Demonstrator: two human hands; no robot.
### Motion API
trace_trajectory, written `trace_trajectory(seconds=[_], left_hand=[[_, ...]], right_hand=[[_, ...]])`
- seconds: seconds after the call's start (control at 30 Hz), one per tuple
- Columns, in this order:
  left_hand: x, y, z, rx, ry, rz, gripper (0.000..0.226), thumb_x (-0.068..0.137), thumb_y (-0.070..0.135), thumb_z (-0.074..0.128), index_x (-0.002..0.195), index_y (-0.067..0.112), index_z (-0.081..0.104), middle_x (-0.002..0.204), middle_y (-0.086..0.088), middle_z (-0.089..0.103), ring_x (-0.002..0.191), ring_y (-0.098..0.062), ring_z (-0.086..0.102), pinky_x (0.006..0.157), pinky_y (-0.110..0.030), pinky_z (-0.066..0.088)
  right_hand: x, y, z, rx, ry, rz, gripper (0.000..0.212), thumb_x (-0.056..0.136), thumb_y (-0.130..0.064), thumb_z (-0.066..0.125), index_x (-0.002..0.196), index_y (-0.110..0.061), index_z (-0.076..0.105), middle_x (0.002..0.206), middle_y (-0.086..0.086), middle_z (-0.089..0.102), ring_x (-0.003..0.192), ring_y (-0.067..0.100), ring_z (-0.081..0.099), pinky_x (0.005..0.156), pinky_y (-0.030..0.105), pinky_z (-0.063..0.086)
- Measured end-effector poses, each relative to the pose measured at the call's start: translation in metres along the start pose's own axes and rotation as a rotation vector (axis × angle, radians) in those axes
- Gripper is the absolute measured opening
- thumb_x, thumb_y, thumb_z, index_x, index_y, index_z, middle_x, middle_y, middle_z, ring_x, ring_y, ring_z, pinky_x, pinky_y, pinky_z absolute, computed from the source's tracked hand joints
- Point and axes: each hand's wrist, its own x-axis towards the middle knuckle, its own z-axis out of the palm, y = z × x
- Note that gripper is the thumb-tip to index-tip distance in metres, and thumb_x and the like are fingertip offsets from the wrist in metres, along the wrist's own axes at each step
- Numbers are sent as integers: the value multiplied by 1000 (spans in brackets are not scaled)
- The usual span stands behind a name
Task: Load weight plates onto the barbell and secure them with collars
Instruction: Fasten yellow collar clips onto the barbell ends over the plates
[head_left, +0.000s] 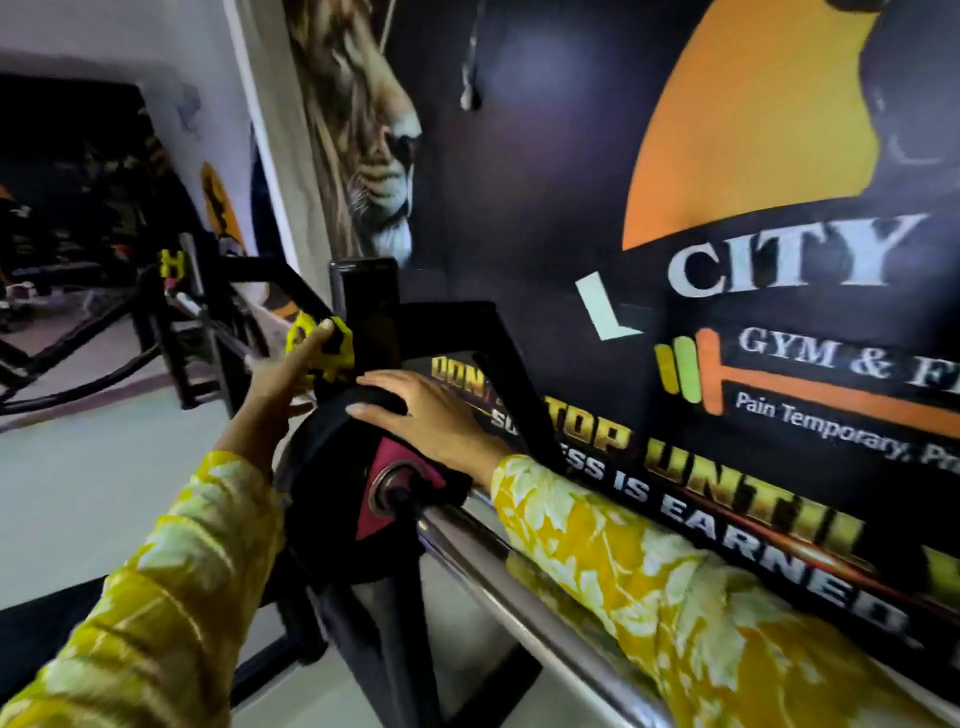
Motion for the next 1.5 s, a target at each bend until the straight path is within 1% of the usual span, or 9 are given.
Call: trace_trajectory(seconds=[0.07, 0.23, 0.4, 0.53, 0.77, 0.9, 1.07, 1.23, 1.5], left_hand=[[0, 1, 7, -56, 70, -8, 94, 71, 49, 74, 137, -3, 33, 86, -8, 62, 57, -11, 60, 43, -18, 47], [1, 4, 11, -206, 197, 50, 43, 73, 33, 77, 101, 9, 55, 32, 8, 53, 24, -4, 47, 28, -12, 36], [-1, 5, 3, -207, 233, 14, 48, 64, 45, 80, 87, 7, 63, 63, -9, 59, 36, -11, 57, 37, -22, 47], [-2, 18, -21, -269, 280, -6, 74, 62, 53, 75, 115, 5, 60, 116, -18, 63, 97, -27, 66, 74, -41, 56], [-35, 25, -60, -199, 214, 127, 32, 70, 45, 75, 77, 16, 64, 75, -4, 66, 54, -15, 65, 40, -23, 50], [-71, 24, -68, -183, 175, 221, 21, 77, 42, 69, 70, 22, 70, 59, 7, 69, 51, -10, 65, 46, -20, 51], [-136, 15, -60, -95, 219, 238, 19, 80, 41, 66, 69, 27, 73, 68, 5, 68, 65, -18, 61, 63, -29, 47], [-219, -7, -18, 10, 257, 241, 15, 76, 40, 70, 71, 27, 74, 59, 5, 67, 51, -13, 62, 43, -25, 50], [-348, -68, 70, 115, 255, 169, 45, 63, 52, 75, 100, 28, 71, 80, -1, 73, 69, -18, 68, 53, -33, 55]], right_hand=[[-1, -2, 1, -9, -6, 12, 42, 85, -37, 62, 120, -15, 60, 129, 4, 59, 121, 18, 50, 102, 24, 31], [-1, 1, 2, 4, -51, 59, 43, 85, -40, 61, 122, -20, 58, 133, 1, 56, 123, 16, 48, 107, 35, 34], [-1, 5, 4, 13, -39, 57, 43, 84, -43, 61, 122, -24, 58, 133, -2, 56, 124, 14, 48, 108, 35, 34], [-1, 8, 5, 25, -22, 42, 43, 84, -44, 61, 122, -24, 58, 133, -4, 56, 124, 12, 48, 107, 32, 34], [-1, 10, 7, 67, 22, 5, 40, 83, -40, 63, 119, -21, 61, 129, -4, 59, 120, 10, 50, 100, 23, 33], [2, 18, 2, 38, -84, -14, 43, 86, -42, 58, 125, -23, 56, 134, -3, 53, 125, 13, 45, 105, 29, 33], [-11, 43, -9, 226, -127, 76, 50, 90, -34, 55, 134, -14, 44, 142, 7, 43, 134, 19, 36, 112, 33, 27], [-56, 58, -20, 326, -87, 74, 54, 89, -29, 59, 135, -8, 41, 144, 11, 39, 134, 21, 34, 106, 20, 22], [-175, 47, -76, 724, -551, 221, 38, 95, -28, 46, 130, -13, 48, 131, 7, 52, 118, 17, 49, 89, 24, 42]])
